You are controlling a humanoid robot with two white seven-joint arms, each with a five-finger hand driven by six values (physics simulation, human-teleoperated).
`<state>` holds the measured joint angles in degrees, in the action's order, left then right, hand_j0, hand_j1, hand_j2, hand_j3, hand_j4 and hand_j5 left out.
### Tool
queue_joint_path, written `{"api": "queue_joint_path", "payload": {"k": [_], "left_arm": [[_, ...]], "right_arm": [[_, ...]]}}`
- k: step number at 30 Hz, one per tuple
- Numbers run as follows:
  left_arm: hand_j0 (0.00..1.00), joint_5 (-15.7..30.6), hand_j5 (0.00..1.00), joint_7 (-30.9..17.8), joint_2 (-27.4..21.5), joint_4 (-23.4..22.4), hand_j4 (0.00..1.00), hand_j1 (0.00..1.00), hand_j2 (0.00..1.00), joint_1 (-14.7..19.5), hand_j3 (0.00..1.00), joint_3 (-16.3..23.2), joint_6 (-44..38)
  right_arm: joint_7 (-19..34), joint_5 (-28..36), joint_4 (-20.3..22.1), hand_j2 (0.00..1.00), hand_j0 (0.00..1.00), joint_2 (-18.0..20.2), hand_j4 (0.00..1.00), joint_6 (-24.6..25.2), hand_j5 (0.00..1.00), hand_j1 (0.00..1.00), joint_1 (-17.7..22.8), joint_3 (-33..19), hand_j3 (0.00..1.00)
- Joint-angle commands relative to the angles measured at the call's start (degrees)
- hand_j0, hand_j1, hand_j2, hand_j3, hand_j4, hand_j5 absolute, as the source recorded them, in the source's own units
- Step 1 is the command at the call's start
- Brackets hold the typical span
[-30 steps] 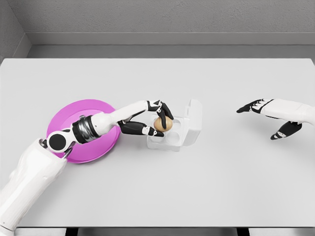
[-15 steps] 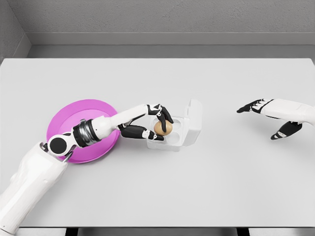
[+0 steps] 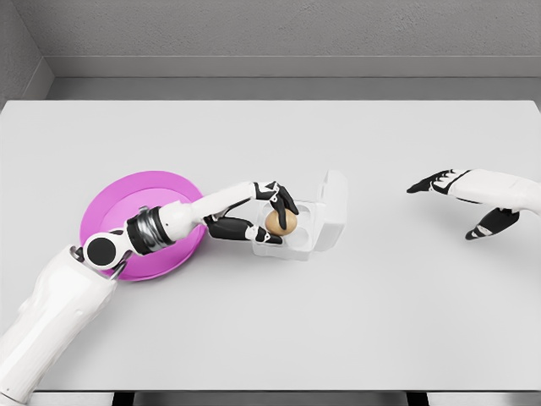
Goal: Pack egg into the box and close the box lid
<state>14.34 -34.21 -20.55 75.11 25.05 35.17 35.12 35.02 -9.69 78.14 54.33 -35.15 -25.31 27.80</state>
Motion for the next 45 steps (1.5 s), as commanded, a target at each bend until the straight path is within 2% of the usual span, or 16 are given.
{"api": "queue_joint_path", "payload": {"k": [1, 9, 15, 20, 27, 45], "left_arm": [[0.33, 0.5, 0.33, 0.0, 0.0, 0.0, 0.33, 0.33, 0.33, 0.0, 0.33, 0.0, -0.1], [0.34, 0.8, 0.34, 0.0, 0.0, 0.0, 0.34, 0.34, 0.34, 0.0, 0.34, 0.0, -0.1], [0.33, 3.6, 0.33, 0.1, -0.5, 0.9, 0.33, 0.33, 0.33, 0.2, 0.33, 0.2, -0.1], [0.33, 3.8, 0.33, 0.0, -0.5, 1.4, 0.33, 0.33, 0.33, 0.4, 0.33, 0.3, -0.1], [0.34, 3.9, 0.34, -0.8, -0.5, 2.4, 0.34, 0.34, 0.34, 0.4, 0.34, 0.2, -4.9], [0.34, 4.8, 0.34, -0.8, -0.7, 2.2, 0.34, 0.34, 0.34, 0.3, 0.34, 0.2, -6.5]], "right_arm": [[0.0, 0.4, 0.0, 1.0, 1.0, 0.1, 1.0, 0.2, 1.0, 1.0, -0.1, 0.0, 1.0], [0.0, 0.4, 0.1, 1.0, 1.0, 0.1, 1.0, 0.2, 1.0, 1.0, -0.1, -0.1, 1.0], [0.0, 0.4, 0.0, 1.0, 1.0, 0.1, 1.0, 0.2, 1.0, 1.0, -0.3, 0.0, 1.0], [0.0, 0.4, 0.0, 1.0, 1.0, 0.1, 1.0, 0.2, 1.0, 1.0, -0.4, 0.0, 1.0], [0.0, 0.4, 0.0, 1.0, 1.0, 0.1, 1.0, 0.2, 1.0, 1.0, -0.3, 0.0, 1.0], [0.0, 0.4, 0.0, 1.0, 1.0, 0.1, 1.0, 0.2, 1.0, 1.0, -0.3, 0.0, 1.0]]}}
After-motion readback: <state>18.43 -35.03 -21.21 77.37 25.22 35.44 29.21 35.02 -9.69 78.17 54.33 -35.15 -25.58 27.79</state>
